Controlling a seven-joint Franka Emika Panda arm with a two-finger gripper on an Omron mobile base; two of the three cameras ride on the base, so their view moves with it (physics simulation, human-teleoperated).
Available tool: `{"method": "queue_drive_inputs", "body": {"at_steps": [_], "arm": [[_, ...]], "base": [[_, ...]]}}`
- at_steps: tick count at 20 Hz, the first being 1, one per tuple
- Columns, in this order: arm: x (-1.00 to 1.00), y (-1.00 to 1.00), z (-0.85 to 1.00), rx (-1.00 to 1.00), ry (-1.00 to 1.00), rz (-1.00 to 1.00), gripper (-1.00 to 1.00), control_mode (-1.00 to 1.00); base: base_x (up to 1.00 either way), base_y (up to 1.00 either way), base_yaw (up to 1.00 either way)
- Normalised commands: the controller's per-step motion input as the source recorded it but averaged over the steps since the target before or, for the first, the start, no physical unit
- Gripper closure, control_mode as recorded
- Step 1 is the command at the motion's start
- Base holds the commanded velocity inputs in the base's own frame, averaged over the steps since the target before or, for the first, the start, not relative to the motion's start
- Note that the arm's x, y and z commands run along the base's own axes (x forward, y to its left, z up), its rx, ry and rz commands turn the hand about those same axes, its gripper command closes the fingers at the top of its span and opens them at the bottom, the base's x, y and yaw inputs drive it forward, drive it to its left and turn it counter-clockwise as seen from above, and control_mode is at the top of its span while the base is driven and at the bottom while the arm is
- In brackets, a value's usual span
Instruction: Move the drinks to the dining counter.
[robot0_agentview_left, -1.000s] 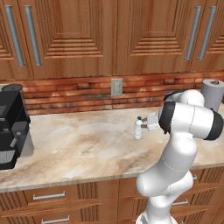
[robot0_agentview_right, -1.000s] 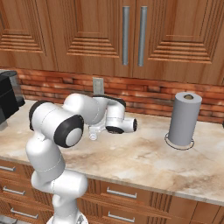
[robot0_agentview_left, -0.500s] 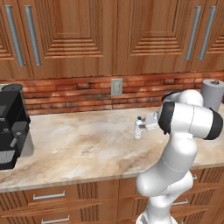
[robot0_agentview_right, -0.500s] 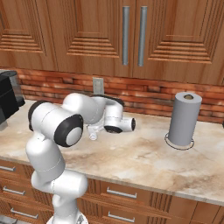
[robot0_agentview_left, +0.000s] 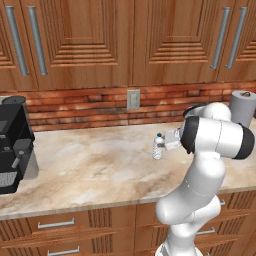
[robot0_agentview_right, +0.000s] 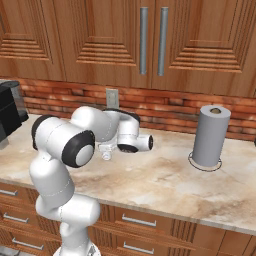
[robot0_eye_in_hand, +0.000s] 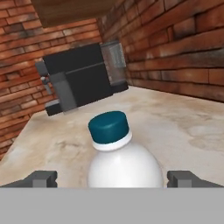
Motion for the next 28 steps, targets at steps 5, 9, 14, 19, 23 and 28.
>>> {"method": "queue_drive_inputs", "body": {"at_steps": [5,9,14,19,23,28], "arm": [[0.0,0.04,-0.08,0.0,0.0,0.0,-1.0,-1.0],[0.0,0.03,-0.03,0.0,0.01,0.0,1.0,-1.0],[0.0,0.0,0.0,0.0,0.0,0.0,1.0,-1.0],[-0.01,0.0,0.01,0.0,-0.01,0.0,1.0,-1.0],[-0.33,0.0,0.44,0.0,-0.14,0.01,1.0,-1.0],[-0.62,-0.17,0.9,0.01,-0.25,0.0,1.0,-1.0]], "base": [[0.0,0.0,0.0],[0.0,0.0,0.0],[0.0,0.0,0.0],[0.0,0.0,0.0],[0.0,0.0,0.0],[0.0,0.0,0.0]]}}
